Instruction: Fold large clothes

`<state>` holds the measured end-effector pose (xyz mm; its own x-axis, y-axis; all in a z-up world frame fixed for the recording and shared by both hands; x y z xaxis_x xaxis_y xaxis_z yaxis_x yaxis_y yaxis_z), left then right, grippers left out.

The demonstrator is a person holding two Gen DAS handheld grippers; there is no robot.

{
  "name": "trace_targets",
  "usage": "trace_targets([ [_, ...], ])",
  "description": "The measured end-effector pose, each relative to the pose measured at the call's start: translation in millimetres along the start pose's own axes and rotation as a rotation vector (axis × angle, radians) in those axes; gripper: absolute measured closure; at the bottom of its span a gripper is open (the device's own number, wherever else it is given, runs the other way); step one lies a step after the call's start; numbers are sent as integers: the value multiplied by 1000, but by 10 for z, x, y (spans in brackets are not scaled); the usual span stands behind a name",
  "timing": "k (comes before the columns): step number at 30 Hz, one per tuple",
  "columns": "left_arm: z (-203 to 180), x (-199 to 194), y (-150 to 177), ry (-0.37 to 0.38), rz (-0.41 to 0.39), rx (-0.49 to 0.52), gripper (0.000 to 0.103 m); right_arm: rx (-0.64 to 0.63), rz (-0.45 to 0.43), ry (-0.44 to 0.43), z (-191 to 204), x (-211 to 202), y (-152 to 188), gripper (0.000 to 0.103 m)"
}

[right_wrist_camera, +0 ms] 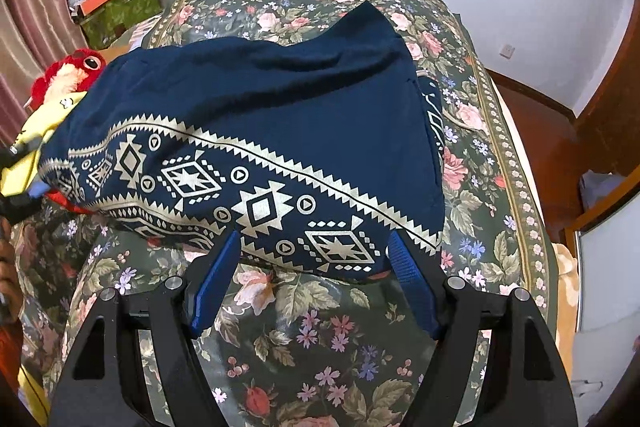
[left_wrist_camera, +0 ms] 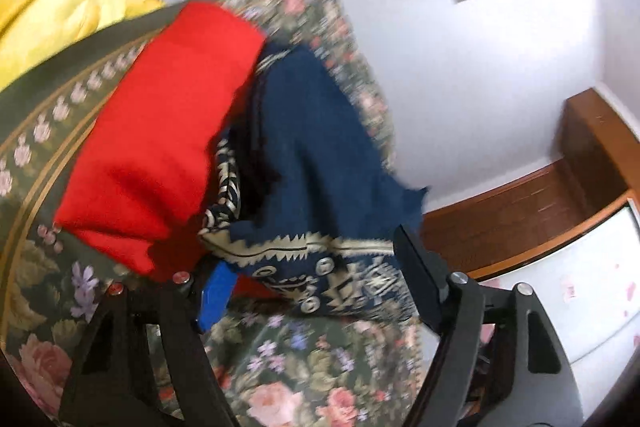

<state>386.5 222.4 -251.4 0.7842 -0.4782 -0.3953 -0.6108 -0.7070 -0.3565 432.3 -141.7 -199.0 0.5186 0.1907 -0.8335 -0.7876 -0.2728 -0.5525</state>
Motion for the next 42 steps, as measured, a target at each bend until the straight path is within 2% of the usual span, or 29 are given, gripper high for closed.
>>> trace_targets([
  [2, 32, 46, 34, -26, 1, 12, 28, -1, -1, -2, 1, -2, -2, 30],
  [5, 183, 224, 87, -58, 49, -18, 29, 8, 8, -8, -1, 20, -6, 30],
  [8, 260, 295, 140, -41, 47, -42, 29, 11, 16, -13, 0, 56, 14, 30],
  [11, 133, 300, 116, -17, 17, -46, 30, -3, 38, 4, -1, 126, 51, 30],
  [13, -54, 228, 74, 47, -19, 0, 30, -13, 46, 15, -8, 166, 83, 30],
  [15, -195, 212, 39, 53, -40, 47, 30, -14, 52, 21, -19, 194, 102, 30],
  [18, -192, 319, 26, -3, -34, 62, 30, 2, 60, 13, -42, 240, 109, 30],
  [20, -30, 508, 35, -55, 5, 25, 31, 23, 61, -2, -55, 256, 110, 30],
  [21, 13, 585, 42, -81, 22, 16, 39, 32, 61, -11, -60, 263, 111, 30],
  [22, 64, 681, 56, -125, 38, 20, 42, 40, 63, -21, -64, 271, 111, 30],
  [28, -117, 804, -51, -150, -1, 73, 51, 21, 67, -18, -32, 288, 111, 30],
  [30, -175, 853, -113, -177, -21, 81, 58, 16, 61, -22, -16, 261, 75, 30],
  [34, -311, 996, -221, -340, 5, 150, 70, 15, 20, -35, 52, 151, -70, 30],
  [35, -355, 1005, -242, -357, 2, 166, 74, 16, 5, -44, 83, 117, -137, 30],
  [37, -473, 954, -293, -370, -16, 196, 78, 16, -23, -58, 153, 77, -283, 30],
  [42, -768, 724, -443, -327, -70, 231, 82, 1, -77, -98, 388, 43, -630, 30],
])
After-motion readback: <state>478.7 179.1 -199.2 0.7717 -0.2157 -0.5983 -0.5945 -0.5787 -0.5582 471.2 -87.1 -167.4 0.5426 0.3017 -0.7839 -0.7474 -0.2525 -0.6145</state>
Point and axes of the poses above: each gripper's, at about its wrist camera, not at the fingertips, and x roughly the way its jaws point, z to its left, y to its underside, the point moved 1 cm from there along x, roughly the way its jaws point, and after that the axes turned 1 degree about -z, right-handed, at the moved point
